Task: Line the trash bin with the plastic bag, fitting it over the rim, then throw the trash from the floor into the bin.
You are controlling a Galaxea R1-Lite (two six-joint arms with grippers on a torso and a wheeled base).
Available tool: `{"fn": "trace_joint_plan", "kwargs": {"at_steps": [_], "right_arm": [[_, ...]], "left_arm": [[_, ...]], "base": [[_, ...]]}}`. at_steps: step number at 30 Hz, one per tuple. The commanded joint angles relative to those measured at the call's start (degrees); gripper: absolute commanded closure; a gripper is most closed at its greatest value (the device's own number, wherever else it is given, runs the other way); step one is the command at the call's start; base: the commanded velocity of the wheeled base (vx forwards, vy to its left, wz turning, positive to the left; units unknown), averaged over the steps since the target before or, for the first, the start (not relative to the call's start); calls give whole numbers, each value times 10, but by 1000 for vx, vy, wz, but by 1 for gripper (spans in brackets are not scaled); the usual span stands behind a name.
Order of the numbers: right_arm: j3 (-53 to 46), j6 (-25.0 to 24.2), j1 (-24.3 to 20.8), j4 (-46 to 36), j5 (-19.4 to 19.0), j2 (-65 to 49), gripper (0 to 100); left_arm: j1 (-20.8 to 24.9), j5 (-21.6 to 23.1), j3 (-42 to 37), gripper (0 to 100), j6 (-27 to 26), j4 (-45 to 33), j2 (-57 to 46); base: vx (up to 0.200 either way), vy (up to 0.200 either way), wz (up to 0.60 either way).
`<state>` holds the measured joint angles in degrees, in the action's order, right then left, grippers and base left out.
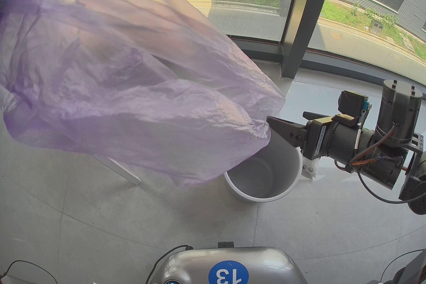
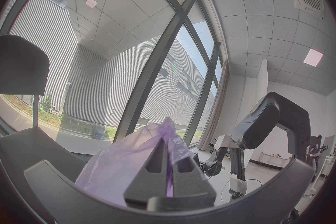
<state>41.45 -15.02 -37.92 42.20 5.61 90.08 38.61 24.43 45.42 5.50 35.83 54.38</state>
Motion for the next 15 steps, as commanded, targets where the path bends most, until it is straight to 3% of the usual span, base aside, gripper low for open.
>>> {"fn": "trace_joint_plan", "kwargs": {"at_steps": [1, 15], "right_arm": [[17, -2, 10, 13, 0, 25, 0], [28, -45, -4, 17, -20, 54, 0]], "left_arm": [[1, 0, -4, 100, 0, 0, -2], [1, 0, -2, 100, 0, 1, -1]], "base": [[0, 0, 0], [0, 0, 0]]}}
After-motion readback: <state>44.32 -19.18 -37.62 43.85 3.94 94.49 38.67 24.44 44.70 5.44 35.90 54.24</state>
